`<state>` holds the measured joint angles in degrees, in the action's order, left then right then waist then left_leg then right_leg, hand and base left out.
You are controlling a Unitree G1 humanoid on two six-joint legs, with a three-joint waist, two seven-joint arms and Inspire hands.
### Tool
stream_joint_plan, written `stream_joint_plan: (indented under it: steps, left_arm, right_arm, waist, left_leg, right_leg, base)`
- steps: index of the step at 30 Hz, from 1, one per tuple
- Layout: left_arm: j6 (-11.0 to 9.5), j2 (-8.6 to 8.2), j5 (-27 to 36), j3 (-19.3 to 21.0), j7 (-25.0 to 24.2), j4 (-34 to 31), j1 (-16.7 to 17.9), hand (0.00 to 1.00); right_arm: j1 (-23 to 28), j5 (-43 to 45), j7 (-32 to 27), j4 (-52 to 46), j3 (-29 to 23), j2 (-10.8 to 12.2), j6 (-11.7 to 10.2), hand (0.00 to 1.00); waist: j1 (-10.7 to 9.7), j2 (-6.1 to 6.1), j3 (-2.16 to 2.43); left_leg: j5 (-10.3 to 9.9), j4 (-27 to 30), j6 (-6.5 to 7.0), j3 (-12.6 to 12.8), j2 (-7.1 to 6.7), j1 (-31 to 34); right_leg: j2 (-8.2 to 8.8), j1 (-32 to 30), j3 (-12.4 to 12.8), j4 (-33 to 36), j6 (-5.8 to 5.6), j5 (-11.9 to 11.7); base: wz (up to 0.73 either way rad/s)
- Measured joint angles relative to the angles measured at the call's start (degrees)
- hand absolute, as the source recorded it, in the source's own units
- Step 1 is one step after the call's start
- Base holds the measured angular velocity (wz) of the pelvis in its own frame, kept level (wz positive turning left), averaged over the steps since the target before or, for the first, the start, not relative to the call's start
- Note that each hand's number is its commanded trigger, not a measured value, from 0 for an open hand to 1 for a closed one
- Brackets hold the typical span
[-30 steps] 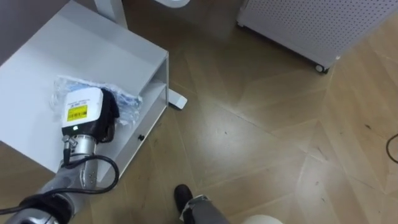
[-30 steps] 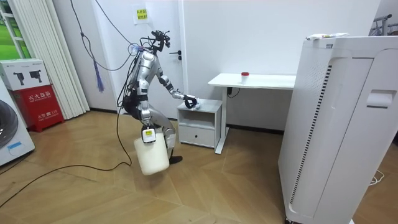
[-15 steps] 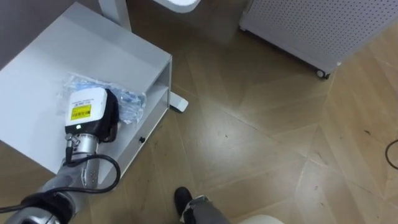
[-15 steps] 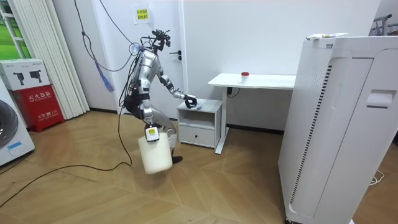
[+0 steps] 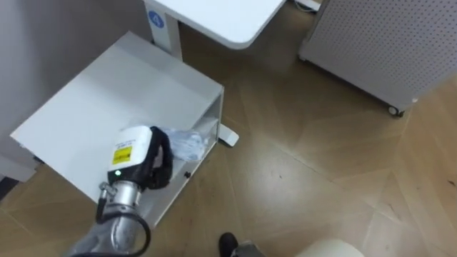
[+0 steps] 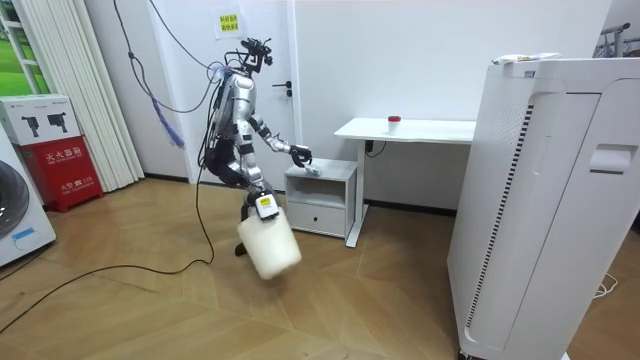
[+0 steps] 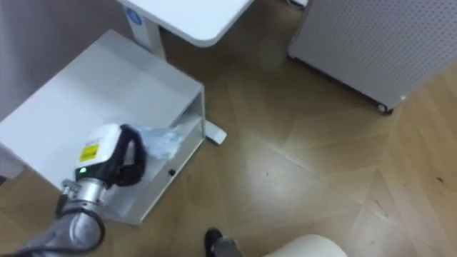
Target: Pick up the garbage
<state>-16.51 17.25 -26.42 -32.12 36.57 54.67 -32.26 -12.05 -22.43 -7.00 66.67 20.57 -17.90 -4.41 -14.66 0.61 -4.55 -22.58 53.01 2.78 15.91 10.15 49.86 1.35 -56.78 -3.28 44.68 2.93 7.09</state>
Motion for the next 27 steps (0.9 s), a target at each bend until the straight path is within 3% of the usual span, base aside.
stream_joint_plan:
  steps: [1, 5, 8, 16, 22, 27]
  left_arm:
    - [-0.21, -0.65, 0.78, -0.07, -1.07, -1.93, 0.71, 1.0]
    - [-0.78, -4.0, 3.96, -0.84, -5.34, -3.52, 2.46, 1.0]
    - [-1.96, -4.59, 5.81, -2.26, -7.72, -4.51, 3.4, 1.0]
    - [-1.98, -7.69, 10.09, -6.72, -15.13, -4.56, 5.1, 1.0]
    - [-1.98, -7.91, 11.82, -8.57, -21.39, -7.49, 5.91, 1.0]
    - [-1.99, -8.09, 12.26, -8.47, -25.0, -12.12, 6.86, 1.0]
  right_arm:
    - [-0.55, -0.66, -0.51, -0.34, -1.34, 0.02, -0.82, 1.0]
    - [-4.32, -8.11, -1.89, -0.66, -2.72, 1.61, -4.17, 1.0]
    - [-5.6, -8.54, -0.98, -3.29, -2.53, 2.54, -4.65, 1.0]
    - [-7.31, -8.83, -0.03, -4.68, -1.41, 5.9, -6.51, 1.0]
    - [-6.82, -8.94, 0.56, -4.32, 0.65, 6.86, -6.52, 1.0]
    - [-6.76, -9.04, 0.94, -4.33, -1.66, 6.79, -6.47, 1.0]
  waist:
    - [0.47, -0.06, 0.03]
    - [1.19, -0.62, 0.29]
    - [1.23, -1.52, 0.58]
    - [1.27, -2.17, 0.8]
    - [1.25, -2.41, 0.83]
    - [1.28, -2.43, 0.85]
  left_leg:
    - [0.35, -1.07, 0.1, 0.62, 0.09, -0.66]
    - [0.93, -4.23, 0.38, 1.43, -1.25, -4.24]
    - [0.95, -4.95, 0.35, 1.44, -1.12, -5.18]
    - [0.96, -6.42, 0.65, 1.14, -1.14, -7.43]
    - [0.98, -7.94, 0.68, 1.25, -1.39, -8.43]
    - [1.05, -8.81, 0.8, 1.43, -1.92, -8.57]
  right_leg:
    - [0.02, 0.57, 0.09, -1.06, 0.42, -0.66]
    - [0.55, 3.11, 0.96, -2.3, 0.09, -0.65]
    - [0.37, 4.2, 0.78, -3.26, 0.06, -0.62]
    - [0.56, 7.26, -0.08, -5.51, -0.48, -0.47]
    - [0.6, 8.29, -0.12, -7.04, -0.76, -0.58]
    - [0.95, 8.09, -0.01, -7.12, -1.03, -0.43]
  base:
    - [0.0]
    - [-0.01]
    - [0.0]
    - [0.03]
    - [0.0]
    - [0.0]
